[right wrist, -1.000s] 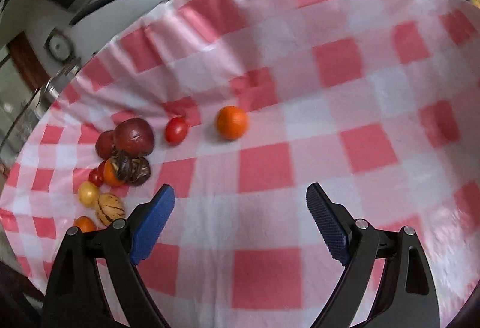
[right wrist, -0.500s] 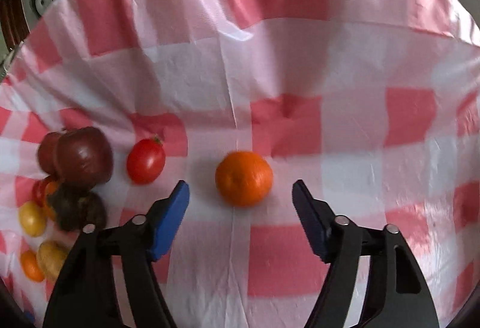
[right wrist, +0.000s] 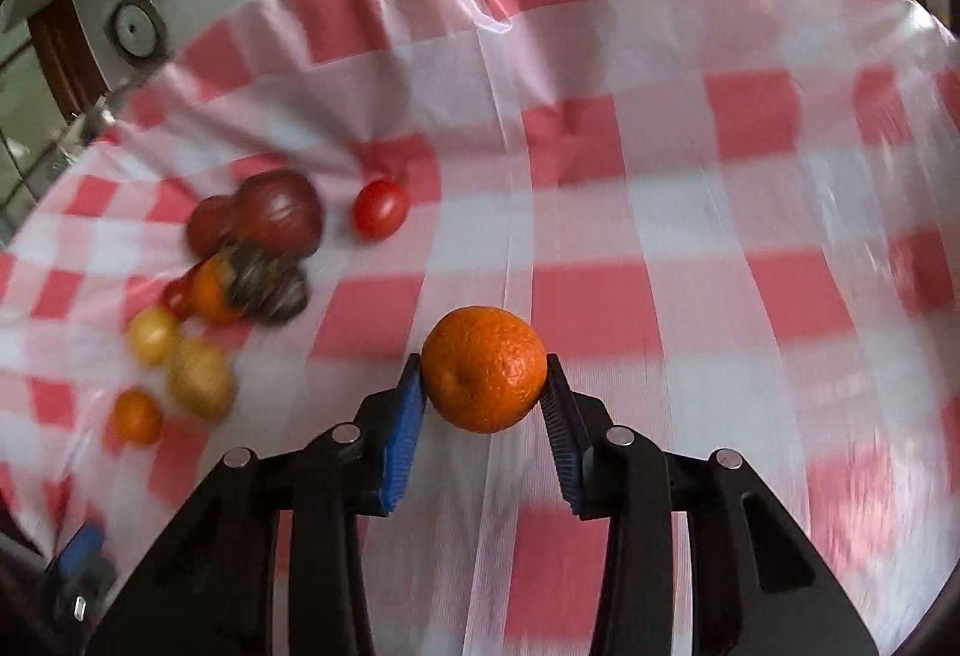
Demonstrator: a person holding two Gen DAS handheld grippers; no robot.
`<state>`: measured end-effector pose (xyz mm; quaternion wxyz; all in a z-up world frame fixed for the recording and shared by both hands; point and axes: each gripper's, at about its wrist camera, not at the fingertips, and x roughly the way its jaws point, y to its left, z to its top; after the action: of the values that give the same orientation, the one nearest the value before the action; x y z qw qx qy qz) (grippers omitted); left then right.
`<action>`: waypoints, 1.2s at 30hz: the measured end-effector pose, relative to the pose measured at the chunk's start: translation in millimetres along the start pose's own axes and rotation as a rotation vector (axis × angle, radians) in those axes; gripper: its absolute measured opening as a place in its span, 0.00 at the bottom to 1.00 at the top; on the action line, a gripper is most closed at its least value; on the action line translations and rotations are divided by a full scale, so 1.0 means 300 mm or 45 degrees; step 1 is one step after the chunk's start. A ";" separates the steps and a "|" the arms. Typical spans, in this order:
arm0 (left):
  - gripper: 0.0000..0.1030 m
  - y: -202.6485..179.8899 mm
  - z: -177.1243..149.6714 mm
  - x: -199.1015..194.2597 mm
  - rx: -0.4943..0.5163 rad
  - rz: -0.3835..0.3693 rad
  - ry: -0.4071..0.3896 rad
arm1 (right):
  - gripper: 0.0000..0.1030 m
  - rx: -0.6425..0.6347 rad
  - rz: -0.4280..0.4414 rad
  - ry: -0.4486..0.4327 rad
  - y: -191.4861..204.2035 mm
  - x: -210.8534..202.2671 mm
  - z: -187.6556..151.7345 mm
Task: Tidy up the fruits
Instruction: 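Grasp an orange with the right gripper while the left gripper grasps another orange, then carry both oranges to the white box and lower them inside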
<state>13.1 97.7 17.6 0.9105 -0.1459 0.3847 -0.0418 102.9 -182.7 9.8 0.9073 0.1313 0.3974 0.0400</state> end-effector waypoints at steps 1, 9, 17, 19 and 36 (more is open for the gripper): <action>0.98 -0.002 0.001 0.002 0.002 0.001 0.003 | 0.38 0.012 0.008 -0.012 -0.003 -0.022 -0.025; 0.98 -0.001 0.026 0.048 -0.021 0.064 0.095 | 0.38 0.085 0.111 -0.077 -0.065 -0.060 -0.047; 0.71 -0.019 0.158 0.189 0.072 0.245 0.108 | 0.38 0.103 0.149 -0.077 -0.076 -0.072 -0.045; 0.65 -0.032 0.188 0.235 0.104 0.284 0.113 | 0.38 0.103 0.154 -0.077 -0.077 -0.073 -0.046; 0.41 0.003 0.047 0.070 -0.100 0.134 -0.036 | 0.38 0.102 0.165 -0.078 -0.075 -0.074 -0.046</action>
<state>37.7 97.9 12.3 0.9103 -0.1616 0.3803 0.0233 76.9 -205.3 10.6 0.9086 0.1942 0.3613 0.0785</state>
